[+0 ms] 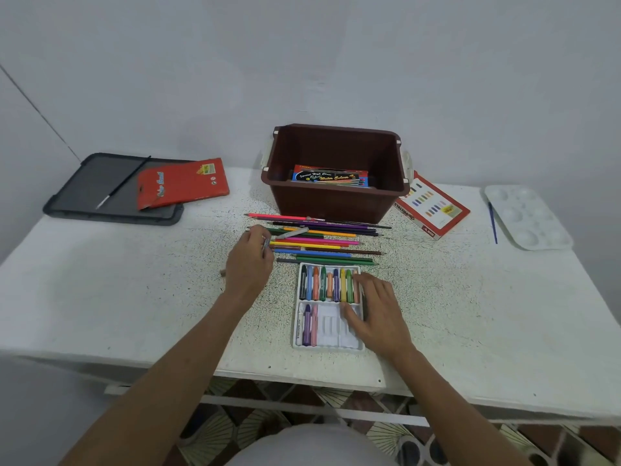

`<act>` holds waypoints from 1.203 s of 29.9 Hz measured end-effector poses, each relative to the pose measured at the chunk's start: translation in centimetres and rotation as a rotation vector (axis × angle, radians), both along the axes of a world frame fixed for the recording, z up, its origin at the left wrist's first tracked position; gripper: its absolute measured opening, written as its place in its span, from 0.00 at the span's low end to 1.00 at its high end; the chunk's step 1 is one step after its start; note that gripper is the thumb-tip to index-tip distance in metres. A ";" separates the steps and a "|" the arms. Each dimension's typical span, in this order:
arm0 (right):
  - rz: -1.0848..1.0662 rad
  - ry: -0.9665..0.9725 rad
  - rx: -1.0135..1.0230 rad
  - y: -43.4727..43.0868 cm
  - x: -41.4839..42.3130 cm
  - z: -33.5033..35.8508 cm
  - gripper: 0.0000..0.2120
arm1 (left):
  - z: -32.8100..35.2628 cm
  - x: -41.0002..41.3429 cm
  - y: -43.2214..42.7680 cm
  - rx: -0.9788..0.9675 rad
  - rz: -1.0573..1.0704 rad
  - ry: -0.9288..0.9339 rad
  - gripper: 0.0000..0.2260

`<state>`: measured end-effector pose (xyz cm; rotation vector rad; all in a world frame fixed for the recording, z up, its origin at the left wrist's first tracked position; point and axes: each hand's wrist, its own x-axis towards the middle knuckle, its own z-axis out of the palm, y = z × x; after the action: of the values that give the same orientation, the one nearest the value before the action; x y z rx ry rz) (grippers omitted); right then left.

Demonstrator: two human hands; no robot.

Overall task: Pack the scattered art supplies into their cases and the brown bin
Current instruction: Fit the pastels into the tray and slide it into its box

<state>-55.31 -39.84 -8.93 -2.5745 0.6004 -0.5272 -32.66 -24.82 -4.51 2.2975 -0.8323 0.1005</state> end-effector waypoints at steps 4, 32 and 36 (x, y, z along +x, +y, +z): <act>0.005 -0.001 0.002 0.0 0.0 -0.1 0.28 | 2.2 -2.3 0.0 -0.211 -0.074 0.397 0.15; 0.011 -0.014 -0.023 -0.1 0.0 -0.4 0.26 | 0.5 -10.8 3.4 0.135 -0.690 0.159 0.23; 0.012 -0.017 -0.024 -0.1 0.0 -0.4 0.27 | 0.4 -10.7 3.4 0.149 -0.682 0.147 0.23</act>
<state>-55.33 -39.99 -9.35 -2.5918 0.5765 -0.5550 -43.33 -21.44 -4.09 1.9960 -1.5274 -0.4383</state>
